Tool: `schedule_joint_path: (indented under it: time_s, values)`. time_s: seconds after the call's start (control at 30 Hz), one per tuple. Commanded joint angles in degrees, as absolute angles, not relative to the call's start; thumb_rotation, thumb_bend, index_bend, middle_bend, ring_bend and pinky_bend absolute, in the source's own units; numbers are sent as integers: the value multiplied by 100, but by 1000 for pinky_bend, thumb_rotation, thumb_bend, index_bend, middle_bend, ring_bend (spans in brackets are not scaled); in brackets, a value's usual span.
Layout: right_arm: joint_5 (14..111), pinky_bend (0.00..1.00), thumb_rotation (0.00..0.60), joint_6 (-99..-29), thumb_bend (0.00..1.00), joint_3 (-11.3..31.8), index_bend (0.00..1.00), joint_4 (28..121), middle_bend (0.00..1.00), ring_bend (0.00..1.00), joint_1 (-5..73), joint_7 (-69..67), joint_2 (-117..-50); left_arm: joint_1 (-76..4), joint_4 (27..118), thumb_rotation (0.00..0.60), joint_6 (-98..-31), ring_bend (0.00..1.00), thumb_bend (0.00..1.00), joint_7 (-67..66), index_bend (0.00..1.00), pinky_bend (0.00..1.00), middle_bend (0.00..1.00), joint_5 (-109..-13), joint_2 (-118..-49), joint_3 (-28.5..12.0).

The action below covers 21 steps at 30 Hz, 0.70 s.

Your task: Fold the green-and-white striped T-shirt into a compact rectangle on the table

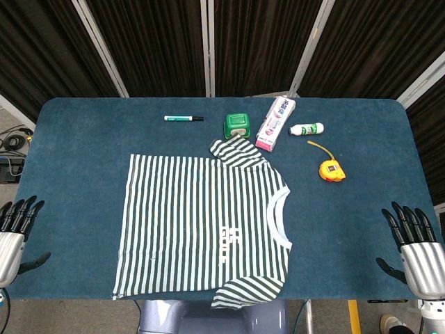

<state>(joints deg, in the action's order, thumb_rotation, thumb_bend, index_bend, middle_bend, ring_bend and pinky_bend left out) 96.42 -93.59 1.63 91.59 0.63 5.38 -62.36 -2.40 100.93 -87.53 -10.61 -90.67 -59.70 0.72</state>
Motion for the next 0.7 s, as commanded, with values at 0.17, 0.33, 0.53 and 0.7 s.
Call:
schedule_joint_path:
  time_s: [0.17,0.33,0.53,0.7]
  values:
    - [9693,0,600,-9106,0,44,16,9160,0,0,145,431,-6224,-241,10113,600,-8737,0,0,-1064,0,0,0,-9059,-5963,74]
    - [10605,0,600,-8330,0,-437,168,8701,0,0,687,-77,-6243,-288,10141,600,-8689,0,0,-1073,0,0,0,-9005,-5984,21]
    - [11847,0,600,-7843,0,-934,342,7713,10,0,1462,-940,-6659,-358,10053,600,-8524,0,0,-1213,0,0,0,-8786,-6114,-46]
    - [12395,0,600,-7769,5,-964,376,6916,47,0,1893,-722,-7478,-364,9996,600,-8503,0,0,-1362,0,0,0,-8627,-6202,-100]
